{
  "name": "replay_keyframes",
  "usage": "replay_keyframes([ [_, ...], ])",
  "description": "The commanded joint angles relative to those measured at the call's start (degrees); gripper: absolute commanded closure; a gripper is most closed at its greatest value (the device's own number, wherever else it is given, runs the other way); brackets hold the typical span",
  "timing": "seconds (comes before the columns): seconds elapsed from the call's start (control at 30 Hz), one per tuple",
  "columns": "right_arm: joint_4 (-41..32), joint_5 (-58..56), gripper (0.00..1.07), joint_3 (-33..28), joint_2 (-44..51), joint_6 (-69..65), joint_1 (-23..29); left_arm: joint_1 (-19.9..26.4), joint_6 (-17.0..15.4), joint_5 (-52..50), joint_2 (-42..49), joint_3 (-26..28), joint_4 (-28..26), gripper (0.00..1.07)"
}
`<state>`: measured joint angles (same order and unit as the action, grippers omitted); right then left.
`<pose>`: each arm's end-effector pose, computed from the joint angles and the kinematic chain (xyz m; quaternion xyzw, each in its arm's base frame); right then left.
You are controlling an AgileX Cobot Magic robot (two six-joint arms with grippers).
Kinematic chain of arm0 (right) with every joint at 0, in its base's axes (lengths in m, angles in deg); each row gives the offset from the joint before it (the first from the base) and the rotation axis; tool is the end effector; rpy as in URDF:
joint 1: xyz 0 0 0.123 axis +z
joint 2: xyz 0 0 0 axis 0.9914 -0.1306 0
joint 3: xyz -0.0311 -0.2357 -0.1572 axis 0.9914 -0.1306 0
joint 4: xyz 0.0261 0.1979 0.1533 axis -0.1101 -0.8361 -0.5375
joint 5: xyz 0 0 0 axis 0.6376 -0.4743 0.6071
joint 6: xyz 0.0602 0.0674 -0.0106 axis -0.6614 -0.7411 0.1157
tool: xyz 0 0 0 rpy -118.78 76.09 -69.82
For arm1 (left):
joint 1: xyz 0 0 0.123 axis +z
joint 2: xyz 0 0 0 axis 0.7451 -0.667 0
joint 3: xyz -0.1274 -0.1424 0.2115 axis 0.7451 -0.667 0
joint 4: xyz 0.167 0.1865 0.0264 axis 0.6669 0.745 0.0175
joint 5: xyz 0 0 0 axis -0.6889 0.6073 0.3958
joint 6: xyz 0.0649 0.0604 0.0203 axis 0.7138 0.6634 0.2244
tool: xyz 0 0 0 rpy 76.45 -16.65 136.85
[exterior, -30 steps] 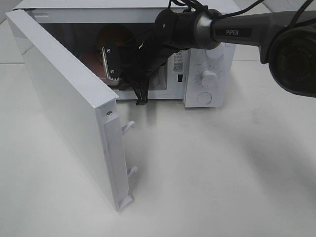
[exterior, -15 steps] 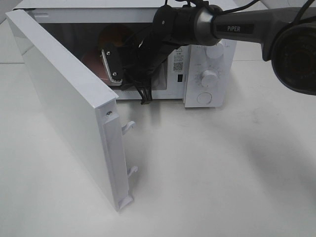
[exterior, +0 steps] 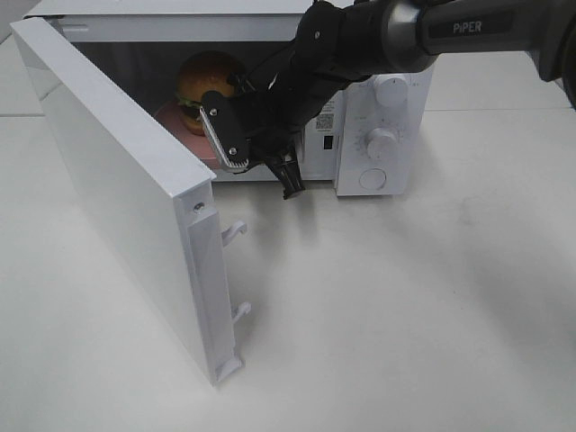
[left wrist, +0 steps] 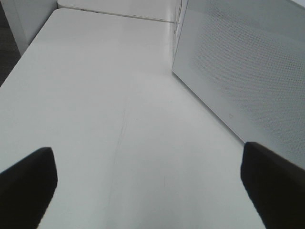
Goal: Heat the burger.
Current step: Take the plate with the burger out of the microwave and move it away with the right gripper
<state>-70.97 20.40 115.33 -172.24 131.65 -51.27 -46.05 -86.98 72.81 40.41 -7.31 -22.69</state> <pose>0.4224 0.2789 0.1567 -0.8153 0.4722 -0.0517 0.3311 -0.0054 0.0006 0.2795 -0.0442 0.8453 -0.0025 0.5325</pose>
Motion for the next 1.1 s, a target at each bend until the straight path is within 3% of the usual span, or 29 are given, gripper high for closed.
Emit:
replay_keyframes([
  [0.03, -1.5, 1.3, 1.07, -1.1, 2.3, 3.2, -0.1, 0.3, -0.2, -0.5, 1.1, -0.2, -0.6, 0.06],
  [0.47, -6.9, 2.1, 1.07, -6.1, 7.6, 10.4, -2.5, 0.3, -0.2, -0.5, 1.1, -0.2, -0.6, 0.06],
  [0.87, -7.9, 1.0, 1.07, -6.9, 9.3, 11.5, -3.2, 0.3, -0.2, -0.5, 1.1, -0.2, -0.6, 0.06],
  [1.1, -8.7, 1.4, 1.07, -11.1, 11.6, 13.1, -2.7, 0.3, -0.2, -0.5, 1.1, -0.2, -0.6, 0.06],
])
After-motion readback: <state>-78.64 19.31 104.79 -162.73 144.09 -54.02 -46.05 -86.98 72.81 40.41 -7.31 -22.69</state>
